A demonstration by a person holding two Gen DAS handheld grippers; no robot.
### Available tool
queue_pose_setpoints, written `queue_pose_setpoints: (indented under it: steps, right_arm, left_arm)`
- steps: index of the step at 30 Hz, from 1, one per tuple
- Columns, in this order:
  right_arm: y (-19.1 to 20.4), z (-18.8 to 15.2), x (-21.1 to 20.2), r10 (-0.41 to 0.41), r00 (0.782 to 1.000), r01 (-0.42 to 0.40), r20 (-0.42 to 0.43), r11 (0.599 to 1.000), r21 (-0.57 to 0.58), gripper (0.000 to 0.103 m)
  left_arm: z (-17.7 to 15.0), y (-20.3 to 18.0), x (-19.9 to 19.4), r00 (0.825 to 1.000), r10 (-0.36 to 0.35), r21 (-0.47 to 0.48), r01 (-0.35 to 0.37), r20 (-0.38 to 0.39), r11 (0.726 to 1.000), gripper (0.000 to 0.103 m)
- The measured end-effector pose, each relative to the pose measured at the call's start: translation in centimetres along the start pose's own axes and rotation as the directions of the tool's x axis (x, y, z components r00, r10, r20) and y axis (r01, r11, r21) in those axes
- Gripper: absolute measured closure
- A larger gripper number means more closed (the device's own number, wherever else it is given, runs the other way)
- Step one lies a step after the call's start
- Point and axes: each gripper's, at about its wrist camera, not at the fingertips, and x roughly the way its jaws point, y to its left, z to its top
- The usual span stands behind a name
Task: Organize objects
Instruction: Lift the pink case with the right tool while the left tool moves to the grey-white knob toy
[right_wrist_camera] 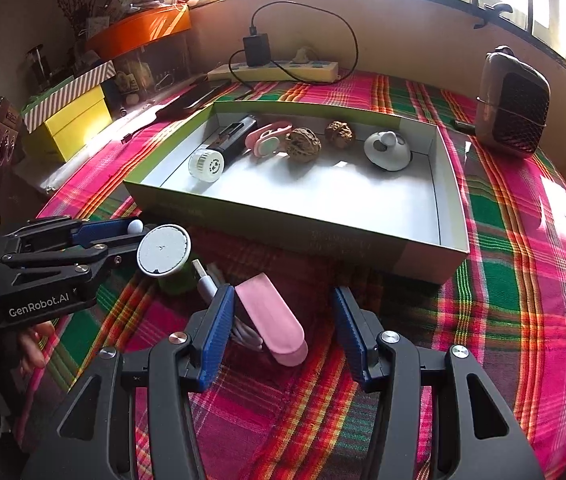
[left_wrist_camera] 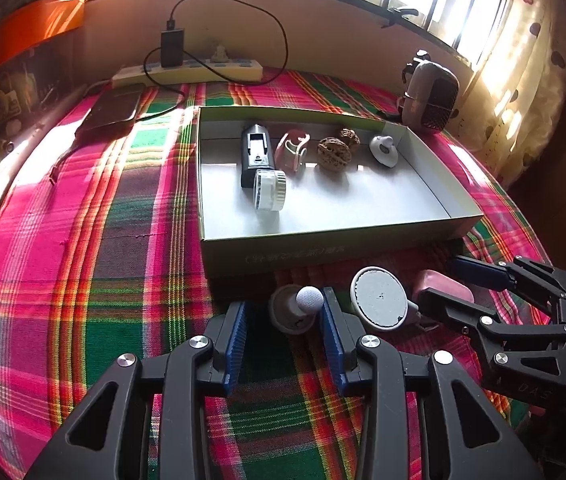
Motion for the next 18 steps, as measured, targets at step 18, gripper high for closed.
queue_pose_setpoints:
  steps: [18]
  right_arm:
    - [-1.6,-0.3,-0.1,-0.092,0.996,0.093,-0.013,0.994,0.056,0.052]
  left_arm:
    - [0.2,0.0,0.1,0.999,0.033,0.013,-0.033,0.002,0.999,0.07]
